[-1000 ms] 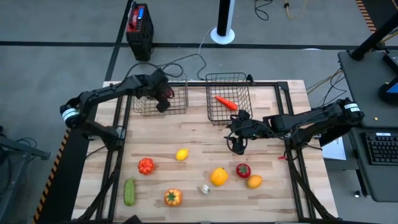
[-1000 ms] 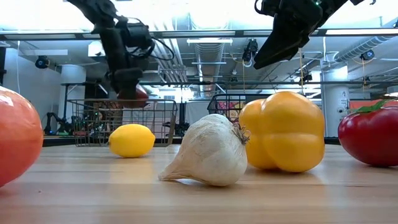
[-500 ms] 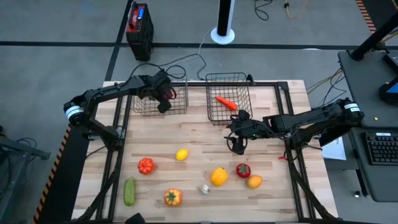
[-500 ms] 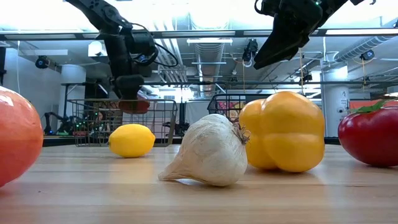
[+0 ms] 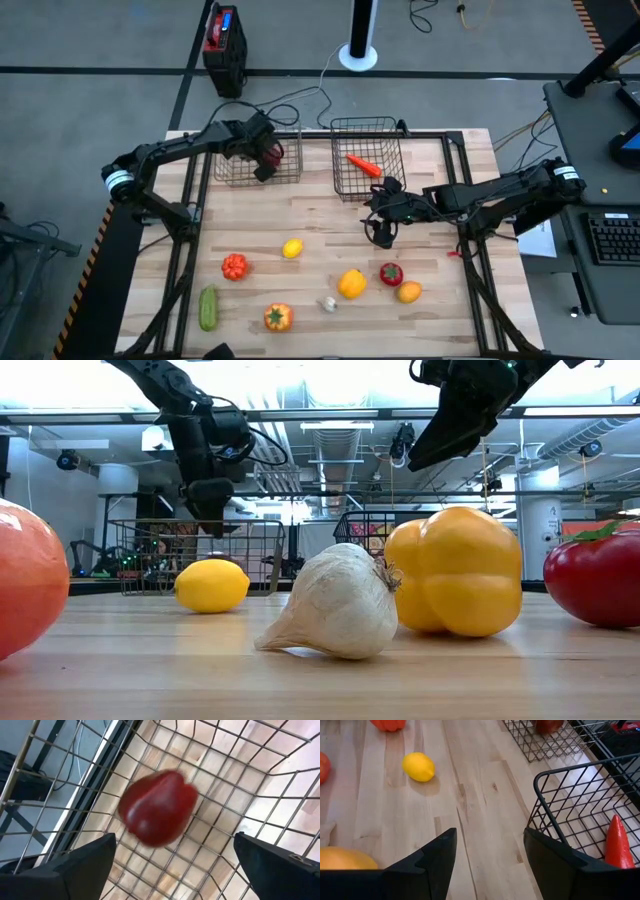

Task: Sort produce into baskets
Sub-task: Put the tomato into the gold wire basket

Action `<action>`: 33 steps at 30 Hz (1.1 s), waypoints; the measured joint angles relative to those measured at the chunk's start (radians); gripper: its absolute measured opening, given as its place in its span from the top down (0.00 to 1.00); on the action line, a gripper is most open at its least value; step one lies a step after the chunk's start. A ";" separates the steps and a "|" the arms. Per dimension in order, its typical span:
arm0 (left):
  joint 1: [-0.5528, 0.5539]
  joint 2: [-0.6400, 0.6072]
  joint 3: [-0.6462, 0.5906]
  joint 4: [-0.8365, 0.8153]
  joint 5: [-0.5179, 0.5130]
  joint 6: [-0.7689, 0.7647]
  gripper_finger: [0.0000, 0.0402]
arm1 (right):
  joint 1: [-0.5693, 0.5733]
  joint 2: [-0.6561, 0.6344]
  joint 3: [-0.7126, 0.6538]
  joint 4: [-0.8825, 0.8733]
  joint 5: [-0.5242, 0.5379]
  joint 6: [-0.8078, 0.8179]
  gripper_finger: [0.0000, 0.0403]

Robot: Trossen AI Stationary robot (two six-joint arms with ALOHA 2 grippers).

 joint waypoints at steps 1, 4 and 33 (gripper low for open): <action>0.000 -0.004 0.000 -0.002 0.000 -0.013 0.04 | 0.000 0.000 0.000 0.000 0.000 0.006 0.44; -0.010 -0.029 0.000 -0.024 0.032 -0.028 0.04 | 0.000 0.000 0.000 0.000 0.000 0.015 0.44; -0.959 -0.229 -0.014 -0.082 -0.187 -0.720 0.04 | 0.208 0.048 0.273 -0.431 -0.010 0.283 0.44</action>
